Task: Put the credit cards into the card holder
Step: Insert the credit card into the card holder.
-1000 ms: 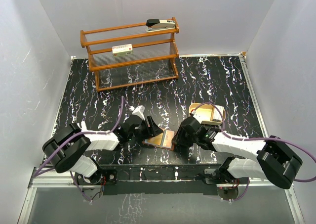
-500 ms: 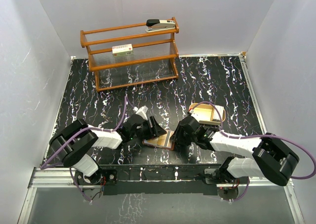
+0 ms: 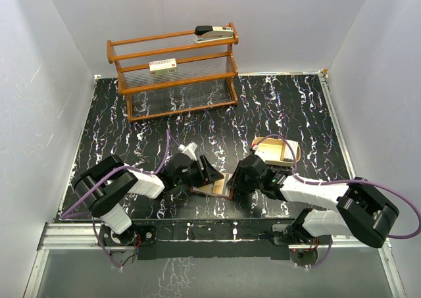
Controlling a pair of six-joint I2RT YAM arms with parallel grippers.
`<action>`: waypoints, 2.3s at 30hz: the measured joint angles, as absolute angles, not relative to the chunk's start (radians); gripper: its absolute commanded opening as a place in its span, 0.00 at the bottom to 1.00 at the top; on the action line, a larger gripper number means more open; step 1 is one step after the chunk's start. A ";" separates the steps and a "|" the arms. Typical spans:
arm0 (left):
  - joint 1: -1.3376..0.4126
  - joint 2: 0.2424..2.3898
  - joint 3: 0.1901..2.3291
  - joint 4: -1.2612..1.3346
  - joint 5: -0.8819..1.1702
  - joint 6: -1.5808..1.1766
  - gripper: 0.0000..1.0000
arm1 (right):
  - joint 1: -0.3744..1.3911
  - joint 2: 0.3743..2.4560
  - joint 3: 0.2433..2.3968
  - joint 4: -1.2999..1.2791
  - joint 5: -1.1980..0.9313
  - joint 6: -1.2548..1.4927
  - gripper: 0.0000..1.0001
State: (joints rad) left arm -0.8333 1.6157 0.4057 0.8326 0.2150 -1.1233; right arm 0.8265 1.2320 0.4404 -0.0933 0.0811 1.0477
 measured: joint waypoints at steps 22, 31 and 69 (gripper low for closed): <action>-0.902 1.524 0.451 0.645 0.194 -1.092 0.57 | 0.825 1.091 0.427 -0.132 0.118 1.019 0.36; -0.903 1.529 0.454 0.620 0.195 -1.093 0.51 | 0.825 1.098 0.425 -0.143 0.124 1.022 0.26; -0.901 1.610 0.468 0.655 0.226 -1.092 0.33 | 0.822 1.158 0.399 -0.121 0.133 1.020 0.30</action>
